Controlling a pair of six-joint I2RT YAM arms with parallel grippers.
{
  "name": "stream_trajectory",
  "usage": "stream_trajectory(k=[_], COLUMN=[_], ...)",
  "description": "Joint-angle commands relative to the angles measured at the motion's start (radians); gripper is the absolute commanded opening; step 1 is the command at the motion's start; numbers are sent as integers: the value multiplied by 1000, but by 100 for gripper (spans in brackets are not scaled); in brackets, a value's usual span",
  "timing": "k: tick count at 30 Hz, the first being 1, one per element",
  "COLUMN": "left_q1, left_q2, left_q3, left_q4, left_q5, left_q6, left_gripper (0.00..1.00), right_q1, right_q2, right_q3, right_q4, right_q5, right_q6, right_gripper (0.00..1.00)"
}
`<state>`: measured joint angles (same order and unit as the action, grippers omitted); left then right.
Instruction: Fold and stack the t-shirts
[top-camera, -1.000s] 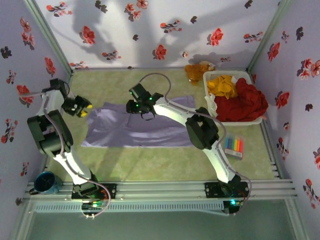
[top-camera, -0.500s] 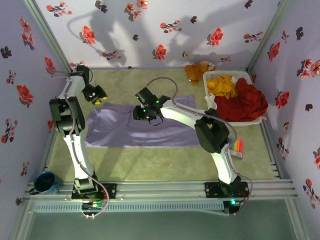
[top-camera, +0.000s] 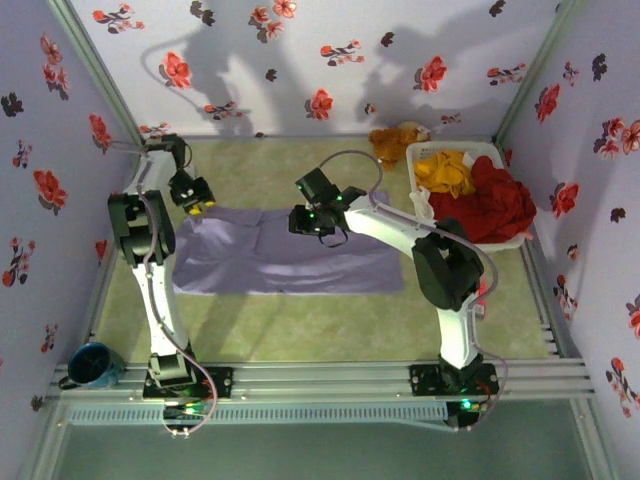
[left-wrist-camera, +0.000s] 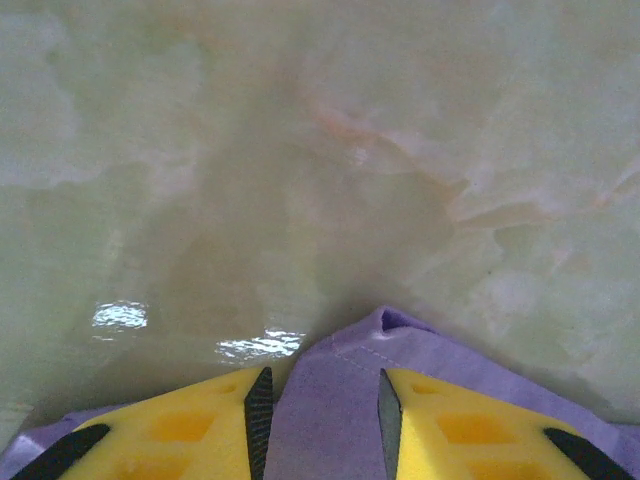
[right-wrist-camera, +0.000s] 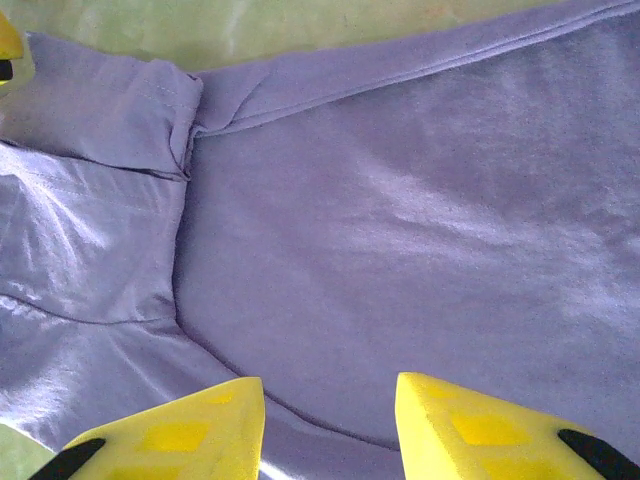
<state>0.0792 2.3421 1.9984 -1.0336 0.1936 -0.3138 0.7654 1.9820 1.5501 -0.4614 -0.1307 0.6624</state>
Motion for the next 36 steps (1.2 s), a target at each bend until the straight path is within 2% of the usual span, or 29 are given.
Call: stream_trajectory(k=[1, 11, 14, 19, 22, 29, 36], left_q1=[-13, -41, -49, -59, -61, -64, -67], left_q2=[21, 77, 88, 75, 75, 20, -66], left_q3=[18, 28, 29, 62, 111, 169, 198], left_q4=[-11, -16, -13, 4, -8, 1, -20], left_q5=[4, -20, -35, -39, -30, 1, 25], left_q6=[13, 32, 40, 36, 28, 21, 45], left_gripper=[36, 35, 27, 4, 0, 0, 0], right_q1=[-1, -18, -21, -23, -24, -39, -154], right_q2=[-56, -93, -101, -109, -113, -127, -172], right_q3=[-36, -98, -106, -123, -134, -157, -162], right_q4=[12, 20, 20, 21, 24, 16, -43], right_q5=[20, 23, 26, 26, 26, 55, 66], right_q6=[-8, -6, -6, -6, -4, -7, -74], right_gripper=[40, 40, 40, 40, 40, 41, 45])
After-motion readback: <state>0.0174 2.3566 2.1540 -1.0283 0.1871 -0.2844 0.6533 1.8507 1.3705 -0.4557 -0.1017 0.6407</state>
